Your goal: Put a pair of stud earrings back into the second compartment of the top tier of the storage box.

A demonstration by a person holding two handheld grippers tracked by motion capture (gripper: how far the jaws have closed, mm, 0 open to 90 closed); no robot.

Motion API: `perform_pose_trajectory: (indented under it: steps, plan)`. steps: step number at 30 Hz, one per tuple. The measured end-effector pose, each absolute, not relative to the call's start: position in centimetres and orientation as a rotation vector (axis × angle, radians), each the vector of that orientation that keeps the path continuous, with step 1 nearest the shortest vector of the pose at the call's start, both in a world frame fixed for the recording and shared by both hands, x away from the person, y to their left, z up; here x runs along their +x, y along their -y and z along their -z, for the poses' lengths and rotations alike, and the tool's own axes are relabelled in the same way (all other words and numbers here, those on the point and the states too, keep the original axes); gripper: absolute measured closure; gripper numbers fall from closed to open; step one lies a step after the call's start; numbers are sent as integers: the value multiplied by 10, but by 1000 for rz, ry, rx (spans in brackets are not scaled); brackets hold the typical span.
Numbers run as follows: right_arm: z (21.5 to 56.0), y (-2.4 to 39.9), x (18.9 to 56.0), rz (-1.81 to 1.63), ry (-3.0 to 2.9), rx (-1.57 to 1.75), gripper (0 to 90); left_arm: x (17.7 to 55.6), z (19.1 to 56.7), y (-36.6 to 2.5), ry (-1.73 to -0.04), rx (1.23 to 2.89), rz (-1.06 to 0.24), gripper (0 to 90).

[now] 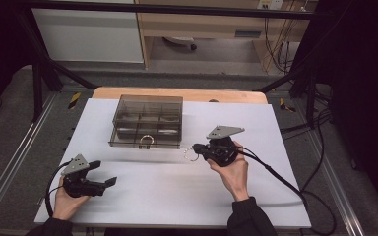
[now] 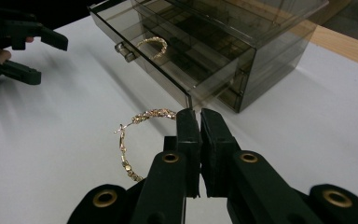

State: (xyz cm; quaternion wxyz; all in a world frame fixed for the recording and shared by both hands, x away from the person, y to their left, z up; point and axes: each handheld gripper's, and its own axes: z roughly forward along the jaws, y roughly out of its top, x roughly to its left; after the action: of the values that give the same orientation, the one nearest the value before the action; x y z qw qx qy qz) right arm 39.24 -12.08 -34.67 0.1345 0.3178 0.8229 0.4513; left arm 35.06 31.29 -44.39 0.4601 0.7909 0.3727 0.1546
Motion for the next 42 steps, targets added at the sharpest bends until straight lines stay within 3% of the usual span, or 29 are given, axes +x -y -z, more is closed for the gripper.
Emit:
perform_pose_trajectory:
  steps: [42]
  plan:
    - [343, 12, 451, -1305, -2391, 913, 873, 351, 443, -313, -912, 1943, -379, 56]
